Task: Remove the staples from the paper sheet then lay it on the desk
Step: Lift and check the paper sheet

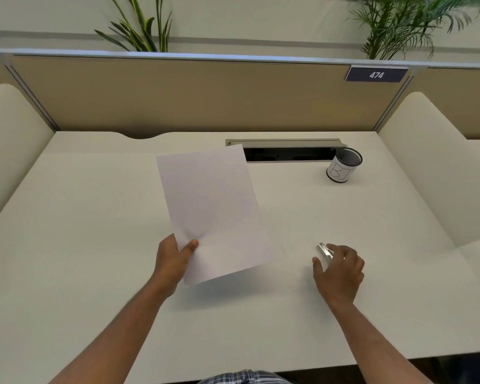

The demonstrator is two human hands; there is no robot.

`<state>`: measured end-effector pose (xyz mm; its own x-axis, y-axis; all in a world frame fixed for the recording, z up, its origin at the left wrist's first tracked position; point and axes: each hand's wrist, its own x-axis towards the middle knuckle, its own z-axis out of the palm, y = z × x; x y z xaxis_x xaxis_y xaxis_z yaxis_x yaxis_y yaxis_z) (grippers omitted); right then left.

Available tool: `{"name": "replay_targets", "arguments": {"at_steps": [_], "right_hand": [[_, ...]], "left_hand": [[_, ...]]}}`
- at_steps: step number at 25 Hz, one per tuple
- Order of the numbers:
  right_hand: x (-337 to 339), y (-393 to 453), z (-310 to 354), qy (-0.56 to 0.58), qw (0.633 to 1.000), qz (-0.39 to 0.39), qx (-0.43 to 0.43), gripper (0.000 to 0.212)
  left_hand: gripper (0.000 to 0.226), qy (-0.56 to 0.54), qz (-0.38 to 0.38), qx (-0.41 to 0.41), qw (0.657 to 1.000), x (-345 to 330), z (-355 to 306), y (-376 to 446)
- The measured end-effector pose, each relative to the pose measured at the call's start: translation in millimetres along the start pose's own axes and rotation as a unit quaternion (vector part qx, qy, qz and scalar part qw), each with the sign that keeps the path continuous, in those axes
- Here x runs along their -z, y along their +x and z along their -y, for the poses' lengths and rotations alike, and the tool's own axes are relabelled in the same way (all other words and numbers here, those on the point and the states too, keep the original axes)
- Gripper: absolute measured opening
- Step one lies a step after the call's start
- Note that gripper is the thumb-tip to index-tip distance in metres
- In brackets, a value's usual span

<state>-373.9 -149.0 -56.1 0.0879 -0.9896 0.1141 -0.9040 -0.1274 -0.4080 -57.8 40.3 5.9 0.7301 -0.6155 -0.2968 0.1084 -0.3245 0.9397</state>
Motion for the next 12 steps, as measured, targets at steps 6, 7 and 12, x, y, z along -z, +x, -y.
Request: {"name": "replay_targets", "arguments": {"at_steps": [6,7,12], "right_hand": [[-13,-1,-23,-0.005,0.995,0.065,-0.077,0.074],[-14,1,-23,0.008,0.995,0.063,-0.082,0.067],[-9,2,-16,0.048,0.992,0.087,-0.083,0.035]], "left_hand": [[0.021,0.006,-0.007,-0.005,1.000,2,-3,3],[0.022,0.009,-0.009,-0.006,1.000,2,-3,4],[0.025,0.023,-0.014,-0.002,1.000,0,-1,7]]}}
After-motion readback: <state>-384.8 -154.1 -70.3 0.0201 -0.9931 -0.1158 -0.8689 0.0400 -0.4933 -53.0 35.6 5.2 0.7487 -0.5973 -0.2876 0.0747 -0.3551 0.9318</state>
